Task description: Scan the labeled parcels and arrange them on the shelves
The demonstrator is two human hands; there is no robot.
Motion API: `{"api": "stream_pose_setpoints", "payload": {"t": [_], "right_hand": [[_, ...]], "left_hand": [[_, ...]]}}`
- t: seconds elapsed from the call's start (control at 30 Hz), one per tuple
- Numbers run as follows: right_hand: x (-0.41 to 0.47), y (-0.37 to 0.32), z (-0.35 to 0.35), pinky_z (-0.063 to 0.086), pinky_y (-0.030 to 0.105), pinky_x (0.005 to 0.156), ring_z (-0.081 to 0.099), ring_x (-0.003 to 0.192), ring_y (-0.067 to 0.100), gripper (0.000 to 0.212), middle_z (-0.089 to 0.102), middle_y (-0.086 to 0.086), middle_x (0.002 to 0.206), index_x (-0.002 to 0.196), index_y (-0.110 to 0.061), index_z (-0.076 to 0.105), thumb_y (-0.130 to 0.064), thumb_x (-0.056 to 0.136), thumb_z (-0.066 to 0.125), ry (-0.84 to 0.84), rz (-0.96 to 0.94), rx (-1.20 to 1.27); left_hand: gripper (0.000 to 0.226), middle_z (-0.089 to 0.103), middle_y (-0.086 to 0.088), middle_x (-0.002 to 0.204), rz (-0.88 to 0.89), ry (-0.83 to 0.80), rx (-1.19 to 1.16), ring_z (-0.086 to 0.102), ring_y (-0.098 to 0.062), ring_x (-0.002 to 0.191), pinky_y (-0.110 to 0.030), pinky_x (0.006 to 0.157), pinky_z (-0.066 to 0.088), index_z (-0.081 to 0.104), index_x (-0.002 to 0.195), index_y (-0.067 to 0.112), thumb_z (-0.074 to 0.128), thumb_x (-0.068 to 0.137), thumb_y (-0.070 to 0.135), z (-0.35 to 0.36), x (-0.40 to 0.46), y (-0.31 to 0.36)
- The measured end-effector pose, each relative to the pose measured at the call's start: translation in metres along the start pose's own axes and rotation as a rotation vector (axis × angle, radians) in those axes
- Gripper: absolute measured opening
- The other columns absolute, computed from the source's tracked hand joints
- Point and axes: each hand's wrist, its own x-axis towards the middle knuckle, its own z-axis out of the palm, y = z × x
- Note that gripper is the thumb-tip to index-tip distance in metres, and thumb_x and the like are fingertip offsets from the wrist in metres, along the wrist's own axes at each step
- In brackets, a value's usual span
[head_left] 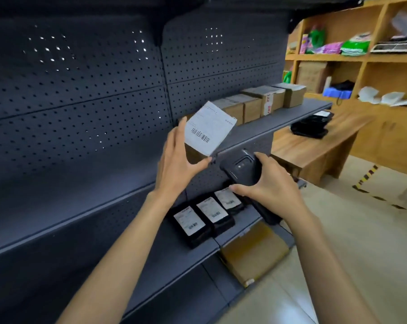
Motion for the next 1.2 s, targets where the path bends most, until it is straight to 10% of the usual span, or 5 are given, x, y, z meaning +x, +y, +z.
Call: {"api": "stream_pose_setpoints", "payload": {"t": [0.5,1.2], "right_hand": [[0.14,-0.011,0.044,0.051,0.044,0.087,0.057,0.119,0.026,0.091,0.055,-0.004,0.13,0.142,-0.028,0.042,-0.063,0.067,0.081,-0.204,-0.234,0.058],[0.194,-0.042,0.048,0.046,0.041,0.093,0.048,0.132,0.026,0.101,0.047,-0.002,0.147,0.151,-0.024,0.033,-0.06,0.07,0.081,-0.337,-0.458,0.068]], "left_hand": [[0.084,0.036,-0.014,0.141,-0.49,-0.1,0.398,0.042,-0.04,0.128,-0.05,0.096,0.043,0.027,0.152,0.031,0.055,0.083,0.071,0.01,0.071,-0.069],[0.076,0.045,-0.005,0.142,-0.337,-0.143,0.613,0.047,-0.027,0.125,-0.046,0.089,0.051,0.017,0.155,0.034,0.061,0.093,0.037,-0.009,0.076,-0.075]]}}
